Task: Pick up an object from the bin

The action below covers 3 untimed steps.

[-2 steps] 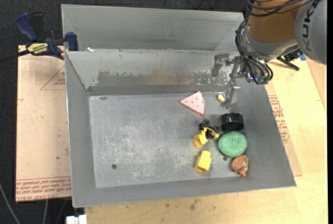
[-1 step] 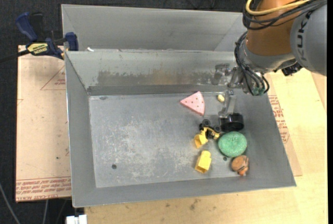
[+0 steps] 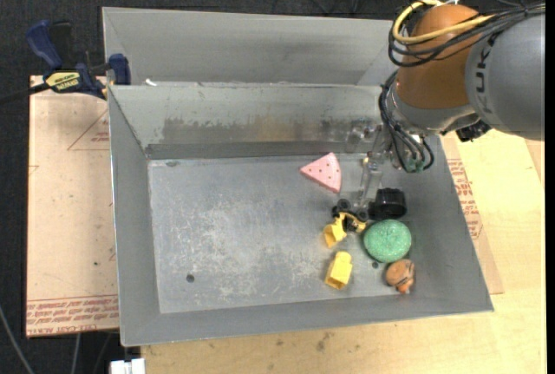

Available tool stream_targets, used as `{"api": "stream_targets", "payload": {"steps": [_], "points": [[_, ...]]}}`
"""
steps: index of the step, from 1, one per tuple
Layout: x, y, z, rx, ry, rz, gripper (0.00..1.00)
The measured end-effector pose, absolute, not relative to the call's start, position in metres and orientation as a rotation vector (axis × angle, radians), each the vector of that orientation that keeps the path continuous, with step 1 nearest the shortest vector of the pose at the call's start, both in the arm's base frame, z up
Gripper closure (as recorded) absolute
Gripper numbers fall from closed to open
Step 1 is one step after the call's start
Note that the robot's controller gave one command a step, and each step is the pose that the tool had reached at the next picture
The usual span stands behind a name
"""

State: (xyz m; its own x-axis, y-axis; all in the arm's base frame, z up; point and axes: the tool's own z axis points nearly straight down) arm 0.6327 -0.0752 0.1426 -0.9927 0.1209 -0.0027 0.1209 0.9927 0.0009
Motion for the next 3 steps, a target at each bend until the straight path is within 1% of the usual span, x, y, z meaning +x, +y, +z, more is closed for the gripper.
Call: {"api": "stream_targets", "payload": {"steps": [1, 2, 3], "points": [[0.615, -0.079, 0.126, 0.292, 3.127, 0.003, 0.00], [0.613, -0.079, 0.097, 0.238, 3.129, 0.000, 0.00], [0.604, -0.084, 0.075, 0.232, 3.133, 0.004, 0.00]]}}
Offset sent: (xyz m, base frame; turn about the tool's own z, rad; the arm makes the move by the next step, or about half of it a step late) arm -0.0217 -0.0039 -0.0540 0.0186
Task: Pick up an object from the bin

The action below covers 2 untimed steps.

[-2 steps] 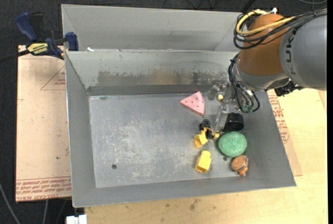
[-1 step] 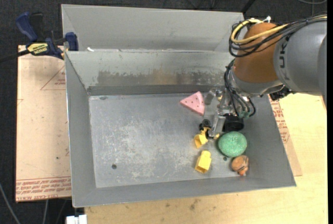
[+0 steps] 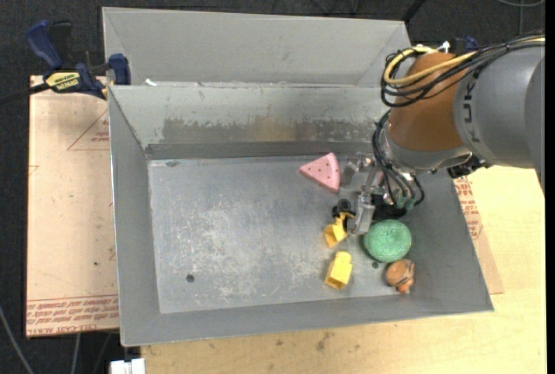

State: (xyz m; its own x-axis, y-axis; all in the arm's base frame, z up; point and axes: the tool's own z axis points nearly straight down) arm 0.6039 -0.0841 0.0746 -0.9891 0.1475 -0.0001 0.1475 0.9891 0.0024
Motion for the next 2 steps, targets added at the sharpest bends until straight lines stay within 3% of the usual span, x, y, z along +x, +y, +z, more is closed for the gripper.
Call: {"api": "stream_targets", "payload": {"steps": [1, 2], "points": [[0.6026, -0.0802, 0.0693, 0.261, 3.132, 0.004, 0.00], [0.6109, -0.0712, 0.0759, -0.233, 3.127, 0.000, 1.00]]}}
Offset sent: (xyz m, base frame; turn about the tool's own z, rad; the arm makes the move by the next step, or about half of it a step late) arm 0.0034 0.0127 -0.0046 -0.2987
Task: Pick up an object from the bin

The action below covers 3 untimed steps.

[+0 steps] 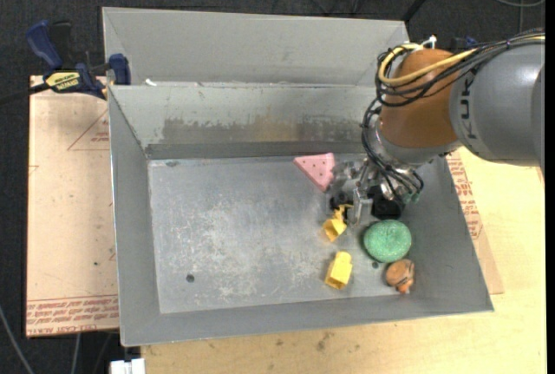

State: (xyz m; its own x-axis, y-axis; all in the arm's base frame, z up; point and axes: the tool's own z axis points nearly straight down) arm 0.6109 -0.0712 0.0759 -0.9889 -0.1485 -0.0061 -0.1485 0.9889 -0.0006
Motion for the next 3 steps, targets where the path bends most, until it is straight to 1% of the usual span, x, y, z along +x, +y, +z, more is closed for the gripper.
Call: {"api": "stream_targets", "payload": {"steps": [1, 2, 3], "points": [[0.611, -0.071, 0.076, -0.233, 3.127, 0.000, 1.00], [0.594, -0.067, 0.116, -0.268, 3.133, 0.003, 1.00], [0.595, -0.080, 0.162, -0.347, 3.120, 0.003, 1.00]]}}
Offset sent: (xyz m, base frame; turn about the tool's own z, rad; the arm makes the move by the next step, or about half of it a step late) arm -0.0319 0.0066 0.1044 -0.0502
